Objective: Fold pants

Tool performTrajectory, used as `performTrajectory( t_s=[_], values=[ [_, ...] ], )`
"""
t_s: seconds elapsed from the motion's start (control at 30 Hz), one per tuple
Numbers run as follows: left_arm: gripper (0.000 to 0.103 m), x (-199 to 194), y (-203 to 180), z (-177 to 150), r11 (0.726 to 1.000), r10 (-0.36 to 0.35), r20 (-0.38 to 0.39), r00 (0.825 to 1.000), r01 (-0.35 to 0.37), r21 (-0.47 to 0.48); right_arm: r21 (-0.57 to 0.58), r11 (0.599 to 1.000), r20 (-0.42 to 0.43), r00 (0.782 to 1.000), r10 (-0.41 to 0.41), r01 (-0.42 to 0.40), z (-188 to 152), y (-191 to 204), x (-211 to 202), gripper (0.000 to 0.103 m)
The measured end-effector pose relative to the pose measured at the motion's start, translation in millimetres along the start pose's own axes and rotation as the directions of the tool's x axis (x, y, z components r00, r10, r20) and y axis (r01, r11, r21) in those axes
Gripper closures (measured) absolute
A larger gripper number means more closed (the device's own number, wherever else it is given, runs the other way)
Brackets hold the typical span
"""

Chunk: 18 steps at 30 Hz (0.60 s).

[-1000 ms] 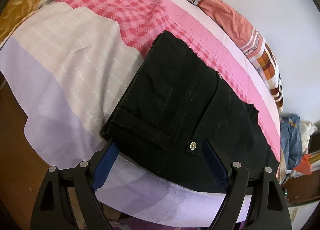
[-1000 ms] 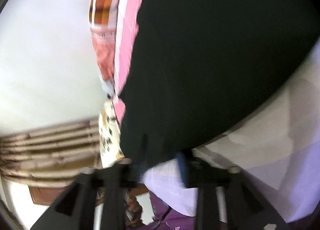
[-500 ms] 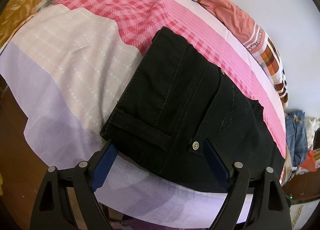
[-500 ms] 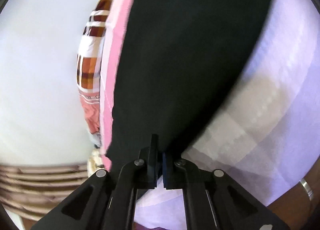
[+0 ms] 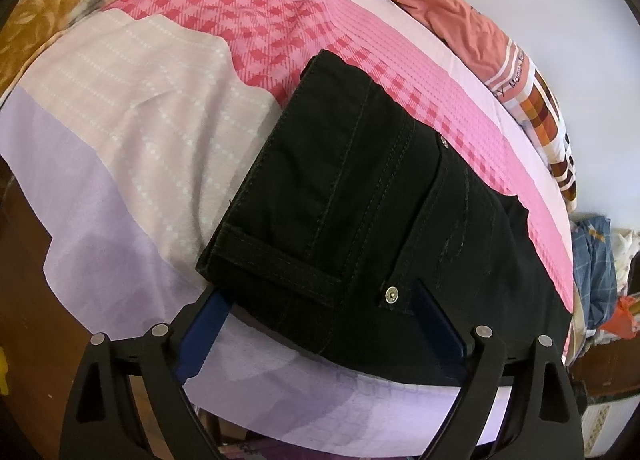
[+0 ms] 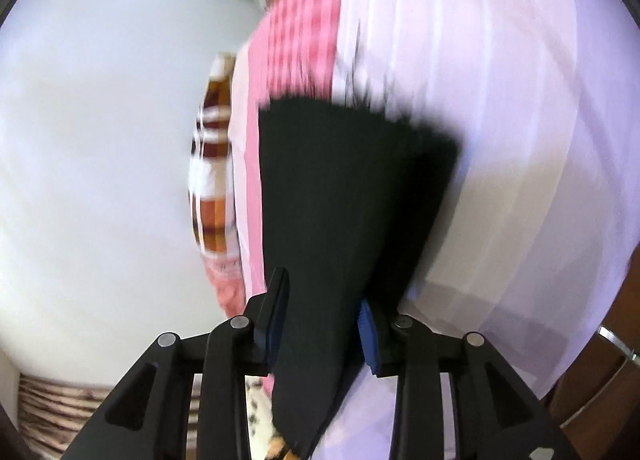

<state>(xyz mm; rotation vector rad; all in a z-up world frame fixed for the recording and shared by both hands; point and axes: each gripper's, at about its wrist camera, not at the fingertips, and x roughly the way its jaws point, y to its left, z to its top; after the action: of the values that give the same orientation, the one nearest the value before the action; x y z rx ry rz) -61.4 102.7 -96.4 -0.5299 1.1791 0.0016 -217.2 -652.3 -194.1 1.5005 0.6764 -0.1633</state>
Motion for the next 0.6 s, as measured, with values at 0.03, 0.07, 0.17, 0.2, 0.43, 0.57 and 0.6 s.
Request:
performTrajectory(
  t_s=[0.03,0.07,0.17,0.2,0.43,0.57,0.6],
  values=[
    [0.011,0.3,-0.4,0.1,1.000,0.002,-0.001,1.000,-0.002,0.003,-0.030,0.999,0.010,0.999,-0.041,0.041,4.6,3.4,-0.6,0.097],
    [0.011,0.5,-0.9,-0.2,1.000,0.005,-0.001,1.000,-0.005,0.006,-0.058,0.995,0.018,0.996,-0.086,0.087,6.9,5.5,-2.3,0.097],
    [0.010,1.6,-2.7,-0.5,1.000,0.015,-0.003,1.000,-0.015,0.018,-0.108,0.984,0.073,0.988,-0.133,0.141,14.7,9.7,-13.3,0.098],
    [0.010,1.7,-3.0,-0.7,1.000,0.017,-0.002,1.000,-0.017,0.018,-0.108,0.983,0.098,0.986,-0.136,0.147,18.1,7.5,-21.0,0.098],
    [0.009,5.7,-8.8,-1.8,0.998,0.044,-0.004,0.999,-0.044,0.044,-0.123,0.967,0.191,0.961,-0.199,0.224,36.7,4.6,-36.7,0.097],
    [0.009,2.0,-6.4,-1.3,0.999,0.032,0.002,0.999,-0.033,0.034,-0.104,0.954,0.341,0.911,-0.232,0.281,44.1,29.8,-71.3,0.090],
    [0.009,-0.2,-4.4,-0.9,1.000,0.021,0.010,1.000,-0.021,0.017,-0.213,0.938,0.321,0.926,-0.197,0.273,36.3,56.7,-63.3,0.090]
  ],
)
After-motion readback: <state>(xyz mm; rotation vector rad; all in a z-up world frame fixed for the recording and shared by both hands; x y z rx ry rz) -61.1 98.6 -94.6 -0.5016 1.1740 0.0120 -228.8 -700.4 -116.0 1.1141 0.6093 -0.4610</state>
